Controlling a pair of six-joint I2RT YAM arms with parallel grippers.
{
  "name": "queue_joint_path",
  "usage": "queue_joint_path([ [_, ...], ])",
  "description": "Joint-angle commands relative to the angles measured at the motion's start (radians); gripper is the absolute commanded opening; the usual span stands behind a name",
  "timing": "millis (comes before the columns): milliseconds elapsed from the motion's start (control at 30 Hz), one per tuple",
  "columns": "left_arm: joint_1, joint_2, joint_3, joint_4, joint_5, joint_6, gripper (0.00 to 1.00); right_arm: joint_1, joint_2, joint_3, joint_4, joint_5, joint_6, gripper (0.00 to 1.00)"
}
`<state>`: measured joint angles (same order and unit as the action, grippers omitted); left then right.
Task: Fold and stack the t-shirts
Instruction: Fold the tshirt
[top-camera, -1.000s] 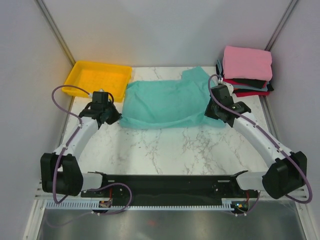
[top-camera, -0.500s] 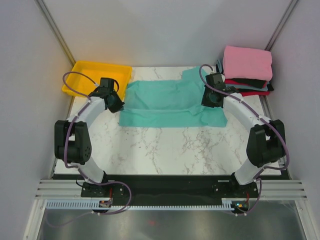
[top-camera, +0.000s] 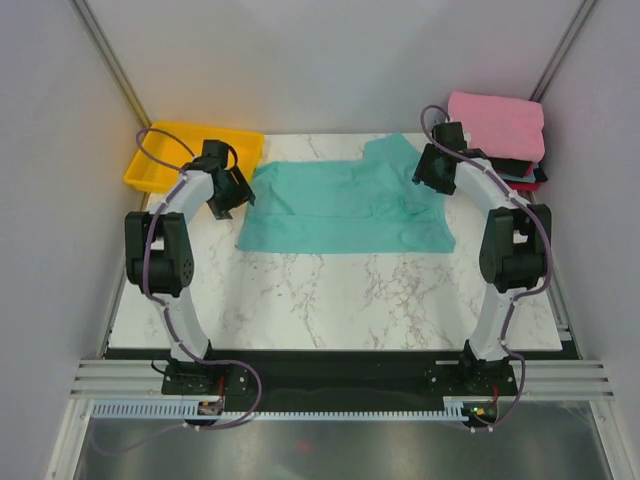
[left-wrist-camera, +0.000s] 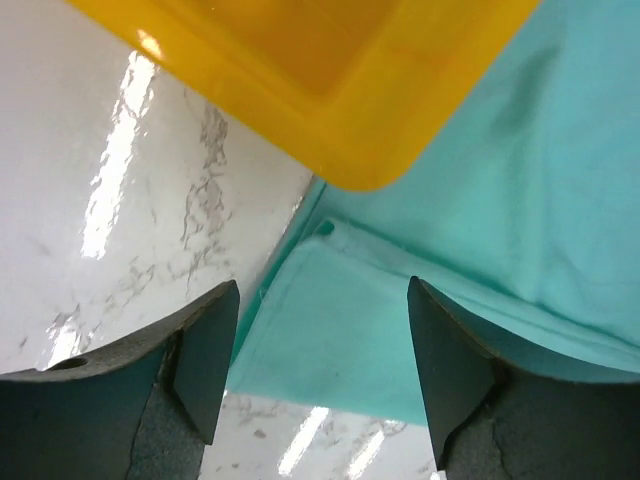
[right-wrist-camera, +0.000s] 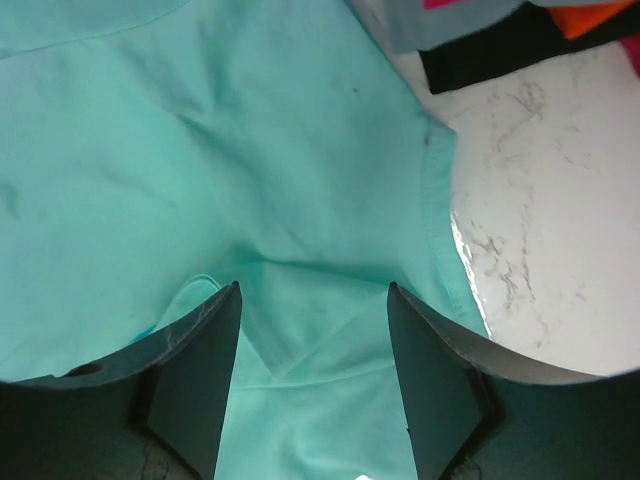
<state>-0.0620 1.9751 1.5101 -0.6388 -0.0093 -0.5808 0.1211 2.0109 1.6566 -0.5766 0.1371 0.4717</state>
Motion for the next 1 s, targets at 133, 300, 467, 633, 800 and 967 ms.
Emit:
queue_joint_path([
  [133,-0.033,-0.335,-0.295,0.091,-0.026,0.013,0.73,0.035,-0.261,-0.375,0.185,-0.134,0.022,0.66],
  [300,-0.101,-0.419,-0.402,0.111,0.037,0.022,0.70,0.143,-0.291,-0.457,0.204,-0.136,0.012,0.62],
  [467,-0.116,-0.519,-0.479,0.110,0.075,0.035,0.70,0.167,-0.226,-0.410,0.204,-0.108,0.018,0.60],
  [633,-0.116,-0.597,-0.518,0.105,0.072,0.053,0.70,0.140,-0.082,-0.243,0.163,-0.045,-0.054,0.60],
  [800,-0.116,-0.621,-0.515,0.093,0.069,0.064,0.69,0.063,0.069,-0.066,0.136,-0.024,-0.061,0.59],
  [967,-0.116,-0.625,-0.502,0.087,0.066,0.065,0.67,0.046,0.112,0.208,0.068,0.056,-0.093,0.59],
])
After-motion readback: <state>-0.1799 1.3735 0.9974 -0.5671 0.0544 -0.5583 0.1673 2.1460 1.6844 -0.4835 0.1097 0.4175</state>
